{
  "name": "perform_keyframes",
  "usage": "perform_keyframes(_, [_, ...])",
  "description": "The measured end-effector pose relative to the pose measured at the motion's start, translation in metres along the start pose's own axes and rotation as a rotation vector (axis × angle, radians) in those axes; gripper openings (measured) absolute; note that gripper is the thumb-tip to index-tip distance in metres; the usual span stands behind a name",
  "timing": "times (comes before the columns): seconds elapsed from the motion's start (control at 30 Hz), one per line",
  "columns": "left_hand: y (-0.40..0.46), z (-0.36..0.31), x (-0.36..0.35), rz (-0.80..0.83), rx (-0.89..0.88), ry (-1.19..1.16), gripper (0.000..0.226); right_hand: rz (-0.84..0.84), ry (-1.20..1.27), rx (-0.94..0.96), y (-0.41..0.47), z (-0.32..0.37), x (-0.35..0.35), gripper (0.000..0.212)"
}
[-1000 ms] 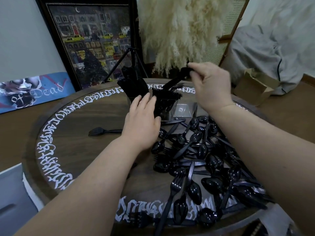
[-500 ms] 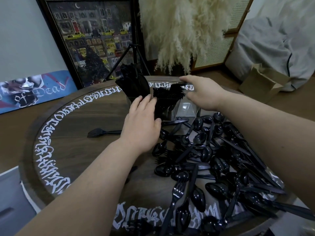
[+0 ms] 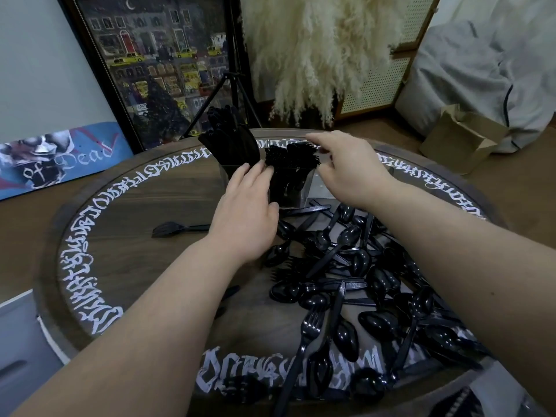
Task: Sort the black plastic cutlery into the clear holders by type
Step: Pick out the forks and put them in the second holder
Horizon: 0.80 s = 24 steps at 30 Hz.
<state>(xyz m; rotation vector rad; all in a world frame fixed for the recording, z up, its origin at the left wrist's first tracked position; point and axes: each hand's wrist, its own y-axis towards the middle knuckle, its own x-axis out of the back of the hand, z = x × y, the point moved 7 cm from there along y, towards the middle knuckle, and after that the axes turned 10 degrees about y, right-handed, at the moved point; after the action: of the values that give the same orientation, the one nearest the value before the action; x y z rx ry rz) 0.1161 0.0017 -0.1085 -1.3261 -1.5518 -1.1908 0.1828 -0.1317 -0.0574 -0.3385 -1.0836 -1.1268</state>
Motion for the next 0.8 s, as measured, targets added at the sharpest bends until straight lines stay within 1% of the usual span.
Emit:
perform_keyframes(0.1, [-0.005,0.004,0.005,-0.003,-0.011,-0.006,0.058,-0.072,0.034,-0.013,-0.017,0.003,0.011,0.058])
perform_keyframes(0.2, [-0.015,0.012,0.007,0.005,-0.015,-0.001,0.059,-0.122,0.086,0.018,-0.044,0.013,0.016,0.054])
perform_keyframes(0.27, [-0.026,0.016,0.007,0.022,-0.038,0.016,0.061,-0.061,0.094,0.016,-0.064,0.018,0.009,0.051])
perform_keyframes(0.37, [-0.049,0.016,0.002,0.095,-0.072,0.042,0.064,0.128,0.035,-0.032,-0.095,0.019,-0.008,0.043])
perform_keyframes(0.43, [-0.066,0.011,-0.003,0.165,-0.09,0.046,0.06,0.264,-0.055,-0.077,-0.114,0.013,-0.019,0.035])
perform_keyframes(0.5, [-0.085,-0.001,-0.008,0.231,-0.115,0.074,0.051,0.363,-0.134,-0.118,-0.133,0.006,-0.028,0.028])
perform_keyframes(0.57, [-0.101,-0.015,-0.016,0.301,-0.149,0.144,0.046,0.395,-0.166,-0.14,-0.147,0.001,-0.034,0.025])
perform_keyframes(0.63, [-0.112,-0.023,-0.025,0.394,-0.173,0.229,0.05,0.404,-0.175,-0.158,-0.155,-0.002,-0.041,0.027])
perform_keyframes(0.73, [-0.12,-0.024,-0.038,0.499,-0.184,0.329,0.054,0.395,-0.188,-0.186,-0.157,-0.006,-0.051,0.038])
perform_keyframes(0.8, [-0.12,-0.02,-0.043,0.533,-0.168,0.337,0.053,0.392,-0.207,-0.198,-0.154,-0.009,-0.057,0.044])
